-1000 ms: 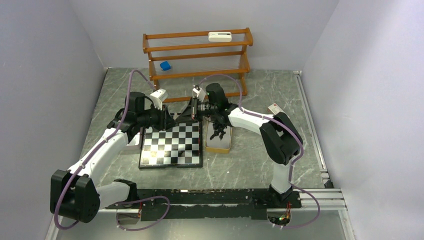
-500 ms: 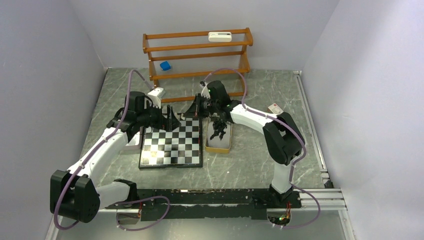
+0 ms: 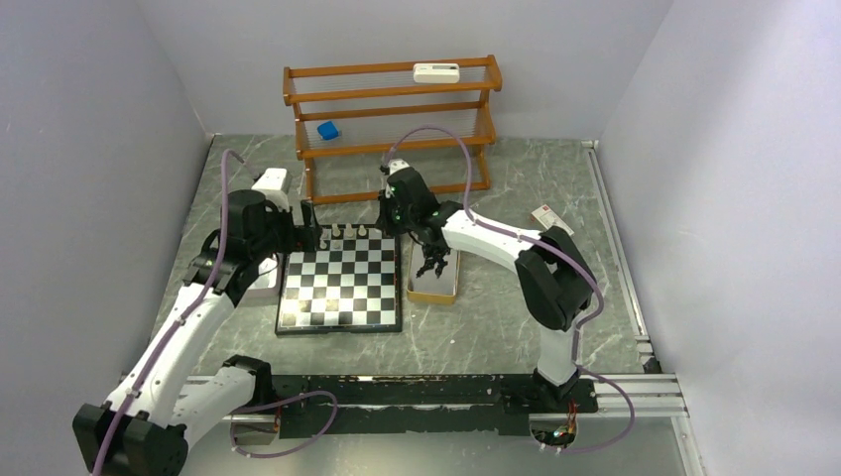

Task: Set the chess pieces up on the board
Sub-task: Place the chess piece on the chessboard.

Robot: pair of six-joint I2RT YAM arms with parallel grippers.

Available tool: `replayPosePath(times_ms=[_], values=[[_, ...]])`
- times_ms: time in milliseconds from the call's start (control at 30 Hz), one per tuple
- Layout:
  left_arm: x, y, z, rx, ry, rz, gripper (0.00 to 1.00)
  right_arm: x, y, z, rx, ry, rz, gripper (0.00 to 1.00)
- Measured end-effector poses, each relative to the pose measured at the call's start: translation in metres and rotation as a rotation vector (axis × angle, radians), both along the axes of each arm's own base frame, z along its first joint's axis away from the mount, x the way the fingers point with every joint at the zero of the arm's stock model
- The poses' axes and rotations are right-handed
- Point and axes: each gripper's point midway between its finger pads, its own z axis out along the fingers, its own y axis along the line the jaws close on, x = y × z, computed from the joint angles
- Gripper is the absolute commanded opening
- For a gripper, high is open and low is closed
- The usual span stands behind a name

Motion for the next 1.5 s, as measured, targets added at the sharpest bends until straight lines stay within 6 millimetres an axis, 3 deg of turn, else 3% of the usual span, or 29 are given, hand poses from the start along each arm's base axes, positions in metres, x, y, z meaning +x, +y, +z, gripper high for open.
replayPosePath(times_ms=[333, 533, 767, 1033, 1233, 1333, 1500], values=[[-0.005, 0.032, 0.016, 0.068, -0.065, 0.150, 0.98, -0.003, -0.010, -0.053, -0.231, -0.038, -0.044, 0.00], [-0.009, 0.040, 0.030, 0.066, -0.118, 0.184, 0.98, -0.005, -0.008, -0.054, -0.265, -0.071, -0.053, 0.00], [-0.009, 0.042, 0.029, 0.072, -0.114, 0.192, 0.98, -0.002, -0.014, -0.057, -0.288, -0.086, -0.080, 0.01], [-0.009, 0.042, 0.029, 0.073, -0.113, 0.193, 0.98, -0.004, -0.016, -0.073, -0.313, -0.072, -0.081, 0.02], [-0.009, 0.042, 0.029, 0.072, -0.113, 0.194, 0.98, -0.002, -0.014, -0.072, -0.305, -0.081, -0.084, 0.02], [-0.009, 0.042, 0.029, 0.072, -0.112, 0.193, 0.98, -0.001, -0.014, -0.072, -0.305, -0.083, -0.086, 0.06], [-0.008, 0.042, 0.027, 0.074, -0.108, 0.193, 0.98, -0.001, -0.014, -0.072, -0.306, -0.085, -0.093, 0.22]])
